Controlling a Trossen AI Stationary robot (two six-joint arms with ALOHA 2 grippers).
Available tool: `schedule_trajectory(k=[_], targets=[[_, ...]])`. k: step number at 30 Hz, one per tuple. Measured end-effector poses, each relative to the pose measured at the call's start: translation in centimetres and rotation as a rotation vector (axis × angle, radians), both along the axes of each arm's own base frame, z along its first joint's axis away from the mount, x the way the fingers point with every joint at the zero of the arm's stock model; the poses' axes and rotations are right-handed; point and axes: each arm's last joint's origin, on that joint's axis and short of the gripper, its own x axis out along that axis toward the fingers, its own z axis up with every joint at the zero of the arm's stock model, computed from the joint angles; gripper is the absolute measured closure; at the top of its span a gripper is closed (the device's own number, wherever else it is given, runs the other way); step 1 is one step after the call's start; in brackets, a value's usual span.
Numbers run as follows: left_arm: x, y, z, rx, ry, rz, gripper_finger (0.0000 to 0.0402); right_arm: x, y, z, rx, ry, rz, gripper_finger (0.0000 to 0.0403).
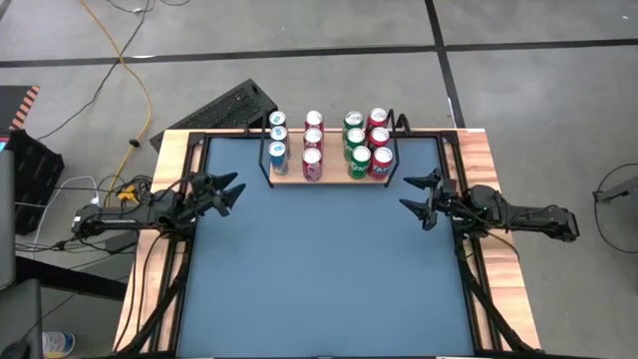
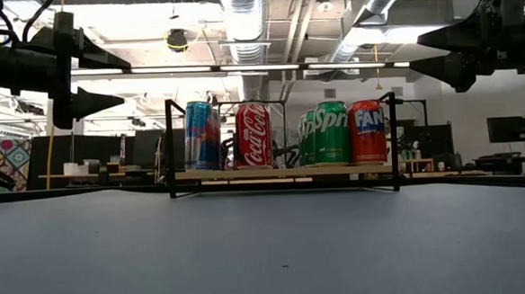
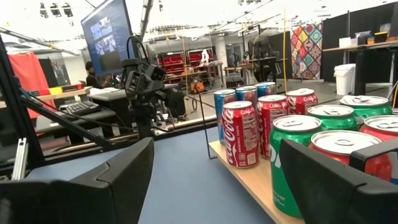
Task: Place canned beverage on shelf
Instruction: Return to Home Position
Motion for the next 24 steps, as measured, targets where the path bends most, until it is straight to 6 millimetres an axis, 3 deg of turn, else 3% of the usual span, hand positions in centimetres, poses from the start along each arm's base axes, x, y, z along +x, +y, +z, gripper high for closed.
schedule_trajectory(k=[14, 24], targets=[[-0.05, 0.05, 0.06, -0.005, -0.003, 0.022, 0.0042, -0.01, 0.0, 0.06, 0.207, -0.071, 0.033, 0.0065], [-0.07, 0.05, 0.14, 0.054, 0.033, 0.032, 0.0042, -0.01, 0.0, 0.06, 0.213, -0.073, 0.034, 0.0065]])
